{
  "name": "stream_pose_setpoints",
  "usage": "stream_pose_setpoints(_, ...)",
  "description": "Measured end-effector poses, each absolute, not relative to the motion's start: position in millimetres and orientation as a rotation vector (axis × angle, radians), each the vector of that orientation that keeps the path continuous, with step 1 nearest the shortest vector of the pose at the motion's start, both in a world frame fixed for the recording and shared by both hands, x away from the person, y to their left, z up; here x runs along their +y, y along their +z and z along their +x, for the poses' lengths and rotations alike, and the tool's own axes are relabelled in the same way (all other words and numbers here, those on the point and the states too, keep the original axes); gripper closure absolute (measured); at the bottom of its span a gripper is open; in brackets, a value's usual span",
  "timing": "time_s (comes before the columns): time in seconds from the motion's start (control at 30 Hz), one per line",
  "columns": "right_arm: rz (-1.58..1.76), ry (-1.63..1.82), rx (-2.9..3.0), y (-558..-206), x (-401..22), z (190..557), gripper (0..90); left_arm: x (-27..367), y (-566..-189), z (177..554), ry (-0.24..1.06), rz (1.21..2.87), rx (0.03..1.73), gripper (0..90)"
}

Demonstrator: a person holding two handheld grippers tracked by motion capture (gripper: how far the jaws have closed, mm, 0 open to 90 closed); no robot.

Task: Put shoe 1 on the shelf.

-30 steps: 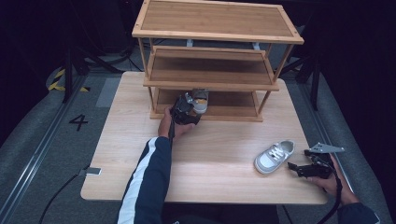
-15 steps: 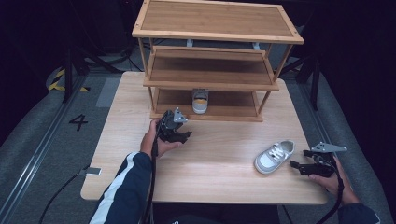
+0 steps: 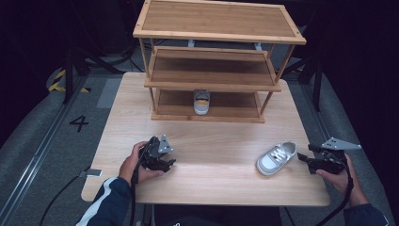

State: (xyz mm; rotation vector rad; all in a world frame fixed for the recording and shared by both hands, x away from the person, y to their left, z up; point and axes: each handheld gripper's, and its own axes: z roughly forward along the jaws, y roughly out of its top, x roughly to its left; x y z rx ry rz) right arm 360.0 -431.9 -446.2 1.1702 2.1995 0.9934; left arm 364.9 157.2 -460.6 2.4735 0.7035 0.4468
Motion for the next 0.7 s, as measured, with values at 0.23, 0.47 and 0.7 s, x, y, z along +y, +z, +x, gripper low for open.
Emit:
stream_pose_setpoints(0.23,1.073,0.984,2.354,-449,-422,363,23.9,184,-468,347,0.378,2.410,0.751,28.5)
stream_pose_setpoints(0.47,1.027,1.011,2.393,-451,-411,371,16.4,199,-478,344,0.284,2.303,0.802,26.9)
stream_pose_setpoints(0.7,0.956,1.005,2.443,-451,-402,372,14.4,199,-479,343,0.288,2.284,0.806,25.0)
